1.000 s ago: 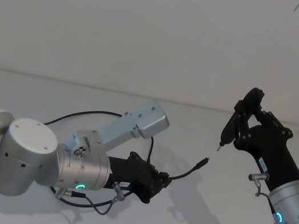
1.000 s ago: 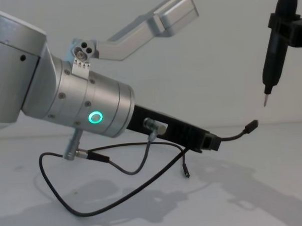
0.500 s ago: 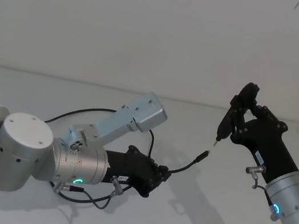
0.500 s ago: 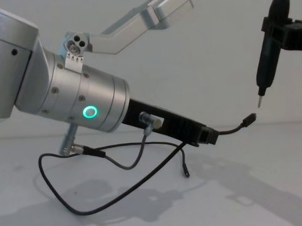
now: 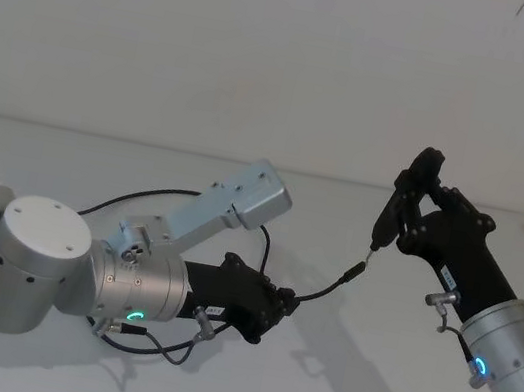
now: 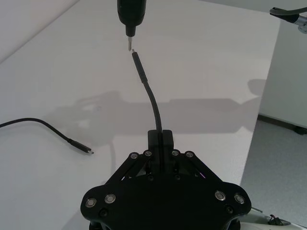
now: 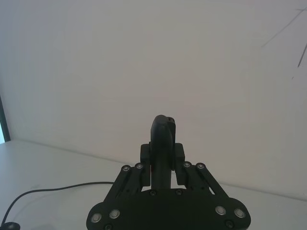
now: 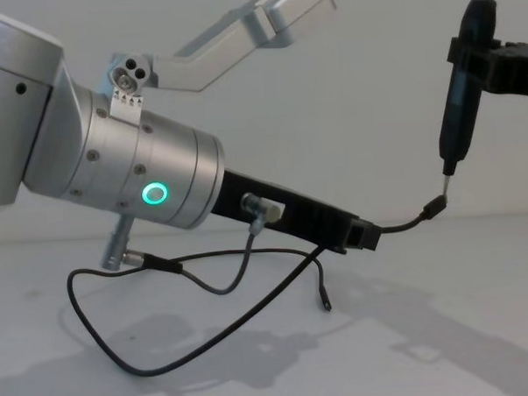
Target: Pick up the data cable with the one hand.
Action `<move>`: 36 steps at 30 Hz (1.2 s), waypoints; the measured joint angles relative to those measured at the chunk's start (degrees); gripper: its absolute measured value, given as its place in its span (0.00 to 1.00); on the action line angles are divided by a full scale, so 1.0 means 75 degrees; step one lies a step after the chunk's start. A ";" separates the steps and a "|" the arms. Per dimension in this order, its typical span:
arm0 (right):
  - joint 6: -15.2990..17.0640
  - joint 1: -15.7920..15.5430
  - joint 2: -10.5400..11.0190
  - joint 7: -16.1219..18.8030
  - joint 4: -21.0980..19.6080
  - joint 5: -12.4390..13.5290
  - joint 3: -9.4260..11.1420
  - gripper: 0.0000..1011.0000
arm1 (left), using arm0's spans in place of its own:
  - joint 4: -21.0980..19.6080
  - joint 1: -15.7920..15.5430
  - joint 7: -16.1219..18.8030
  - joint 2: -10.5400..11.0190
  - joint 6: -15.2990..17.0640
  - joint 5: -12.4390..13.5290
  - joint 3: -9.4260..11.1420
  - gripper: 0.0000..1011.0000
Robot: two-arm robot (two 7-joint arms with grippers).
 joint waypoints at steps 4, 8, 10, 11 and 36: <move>0.0037 0.0000 0.0006 0.0025 -0.0021 0.0004 -0.0010 0.28 | -0.0004 0.0002 0.0000 0.0002 -0.0003 -0.0003 -0.0003 0.04; 0.0063 -0.0003 0.0012 0.0034 -0.0039 0.0004 -0.0017 0.28 | -0.0007 0.0004 0.0001 0.0005 -0.0004 -0.0003 -0.0006 0.04; 0.0069 -0.0005 0.0015 0.0036 -0.0048 0.0001 -0.0019 0.28 | -0.0009 0.0005 0.0000 0.0007 -0.0004 -0.0003 -0.0008 0.04; 0.0075 -0.0008 0.0019 0.0038 -0.0059 -0.0001 -0.0020 0.28 | -0.0010 0.0005 0.0000 0.0007 -0.0004 -0.0003 -0.0009 0.04; 0.0171 -0.0037 0.0065 0.0078 -0.0152 -0.0094 -0.0017 0.28 | -0.0015 0.0005 0.0001 0.0012 -0.0004 -0.0002 -0.0011 0.04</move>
